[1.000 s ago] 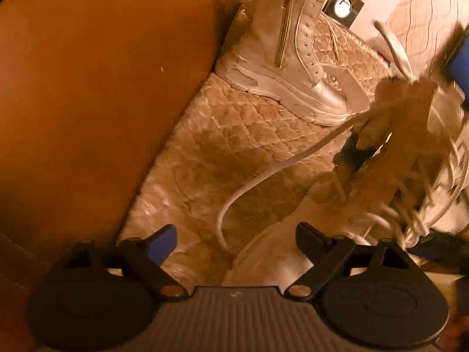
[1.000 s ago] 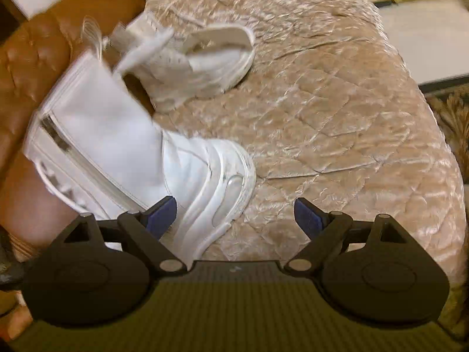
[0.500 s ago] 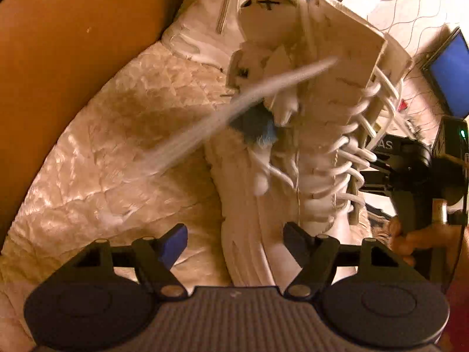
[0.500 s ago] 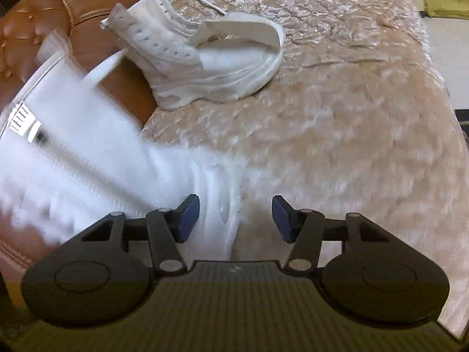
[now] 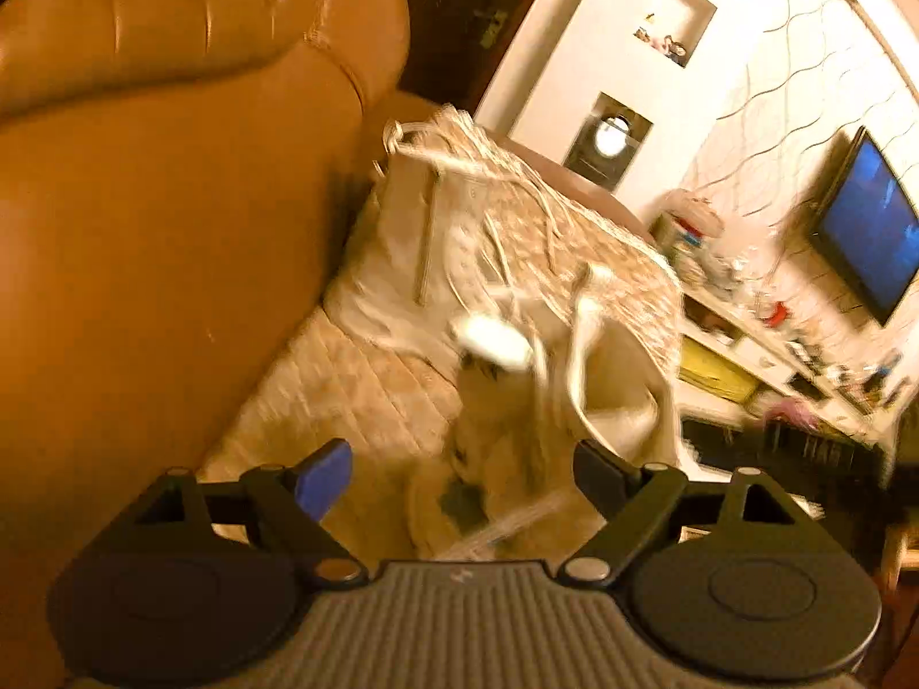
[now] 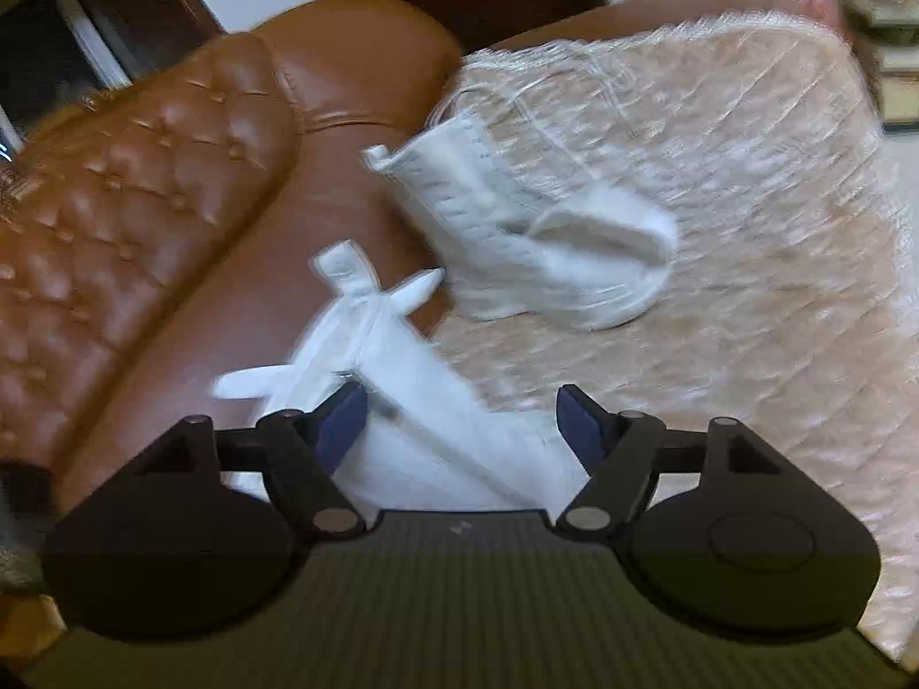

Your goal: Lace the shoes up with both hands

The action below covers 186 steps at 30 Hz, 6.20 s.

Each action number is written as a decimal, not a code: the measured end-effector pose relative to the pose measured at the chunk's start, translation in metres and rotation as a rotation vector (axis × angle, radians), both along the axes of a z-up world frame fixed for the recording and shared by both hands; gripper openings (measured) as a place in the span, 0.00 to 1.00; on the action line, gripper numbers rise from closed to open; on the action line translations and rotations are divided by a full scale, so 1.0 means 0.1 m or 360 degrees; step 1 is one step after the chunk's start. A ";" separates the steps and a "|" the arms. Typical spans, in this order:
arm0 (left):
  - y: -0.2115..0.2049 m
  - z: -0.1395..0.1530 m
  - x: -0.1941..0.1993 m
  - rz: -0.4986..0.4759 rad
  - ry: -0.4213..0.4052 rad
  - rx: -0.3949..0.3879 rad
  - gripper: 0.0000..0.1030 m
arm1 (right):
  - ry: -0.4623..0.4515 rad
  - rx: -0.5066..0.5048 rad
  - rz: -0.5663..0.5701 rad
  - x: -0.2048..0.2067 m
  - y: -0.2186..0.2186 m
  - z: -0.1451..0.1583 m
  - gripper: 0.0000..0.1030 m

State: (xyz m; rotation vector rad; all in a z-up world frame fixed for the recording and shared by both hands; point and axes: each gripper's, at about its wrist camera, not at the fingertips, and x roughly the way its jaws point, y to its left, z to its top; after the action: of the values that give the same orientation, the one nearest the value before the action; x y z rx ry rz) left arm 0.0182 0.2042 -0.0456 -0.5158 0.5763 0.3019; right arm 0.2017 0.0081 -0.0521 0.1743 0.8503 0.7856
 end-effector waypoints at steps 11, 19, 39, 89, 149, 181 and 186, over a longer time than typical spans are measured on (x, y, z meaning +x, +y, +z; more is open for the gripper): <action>-0.07 -0.04 0.48 -0.0219 0.0000 0.0010 0.86 | 0.0281 -0.0274 -0.0073 -0.07 -0.07 -0.81 0.79; -0.31 -0.01 0.91 -0.0281 0.0099 0.0064 0.97 | -0.0110 -0.0464 0.0178 -0.43 0.39 -0.64 0.04; -0.95 0.24 1.37 -0.0287 0.0493 0.0508 1.00 | 0.0127 -0.0180 0.0133 -0.28 0.18 -0.75 0.04; -1.04 0.47 0.67 0.0114 0.0560 0.0573 1.00 | -0.0118 -0.0425 -0.0026 -0.52 0.06 -0.68 0.73; -0.93 0.51 0.57 0.0109 0.0360 0.0394 1.00 | -0.0067 -0.0432 -0.0075 -0.55 0.00 -0.76 0.82; -1.26 -0.50 -0.31 0.0255 0.0562 0.0197 1.00 | -0.0294 -0.0510 0.0135 -1.30 -0.10 -0.46 0.82; -1.26 -0.50 -0.32 0.0299 0.0565 0.0209 1.00 | -0.0332 -0.0512 0.0152 -1.34 -0.09 -0.44 0.82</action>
State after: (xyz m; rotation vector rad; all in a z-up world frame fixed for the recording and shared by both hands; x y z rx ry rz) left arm -0.0142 0.0786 -0.0952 -0.3911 0.8475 0.6135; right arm 0.0674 -0.0011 -0.0964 -0.2312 0.7787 0.7306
